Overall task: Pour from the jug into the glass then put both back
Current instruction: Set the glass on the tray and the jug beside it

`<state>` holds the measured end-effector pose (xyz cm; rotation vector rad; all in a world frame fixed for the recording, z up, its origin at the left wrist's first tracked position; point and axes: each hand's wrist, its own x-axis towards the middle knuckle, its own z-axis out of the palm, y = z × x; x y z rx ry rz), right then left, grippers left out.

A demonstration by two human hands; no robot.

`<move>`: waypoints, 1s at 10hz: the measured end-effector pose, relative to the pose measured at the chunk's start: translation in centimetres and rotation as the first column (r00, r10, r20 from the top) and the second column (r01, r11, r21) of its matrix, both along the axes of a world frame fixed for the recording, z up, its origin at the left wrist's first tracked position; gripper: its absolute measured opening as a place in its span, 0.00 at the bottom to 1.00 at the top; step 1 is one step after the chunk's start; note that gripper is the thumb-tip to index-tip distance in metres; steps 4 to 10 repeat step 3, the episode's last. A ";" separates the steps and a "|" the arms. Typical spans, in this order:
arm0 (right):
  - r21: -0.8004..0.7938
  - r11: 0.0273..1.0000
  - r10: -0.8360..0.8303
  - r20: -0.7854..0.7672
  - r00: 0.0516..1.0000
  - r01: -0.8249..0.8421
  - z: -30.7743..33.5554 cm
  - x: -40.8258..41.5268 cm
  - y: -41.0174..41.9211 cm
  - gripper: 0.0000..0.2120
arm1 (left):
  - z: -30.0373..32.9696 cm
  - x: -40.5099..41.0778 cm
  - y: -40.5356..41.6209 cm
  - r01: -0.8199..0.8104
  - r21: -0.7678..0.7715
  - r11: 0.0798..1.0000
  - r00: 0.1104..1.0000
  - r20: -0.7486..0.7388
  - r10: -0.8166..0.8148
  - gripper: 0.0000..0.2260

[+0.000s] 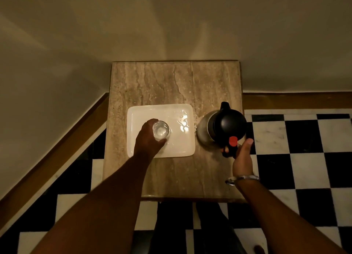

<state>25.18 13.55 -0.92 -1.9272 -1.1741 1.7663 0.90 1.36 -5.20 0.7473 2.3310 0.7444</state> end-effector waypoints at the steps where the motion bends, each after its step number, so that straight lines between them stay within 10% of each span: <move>1: 0.107 0.994 0.011 0.077 0.997 -0.019 0.9 -0.4 0.0 0.31 | 0.4 -0.3 0.0 0.064 -0.066 0.996 0.998 0.003 -0.064 0.36; 3: 0.095 0.874 0.392 0.442 0.806 -0.477 3.8 -0.1 0.0 0.37 | 4.3 -1.0 0.0 0.235 -0.323 0.917 0.964 -0.039 -0.262 0.57; 10: 0.095 0.874 0.392 0.442 0.806 -0.477 3.8 -0.1 0.0 0.37 | 4.3 -1.0 0.0 0.235 -0.323 0.917 0.964 -0.039 -0.262 0.57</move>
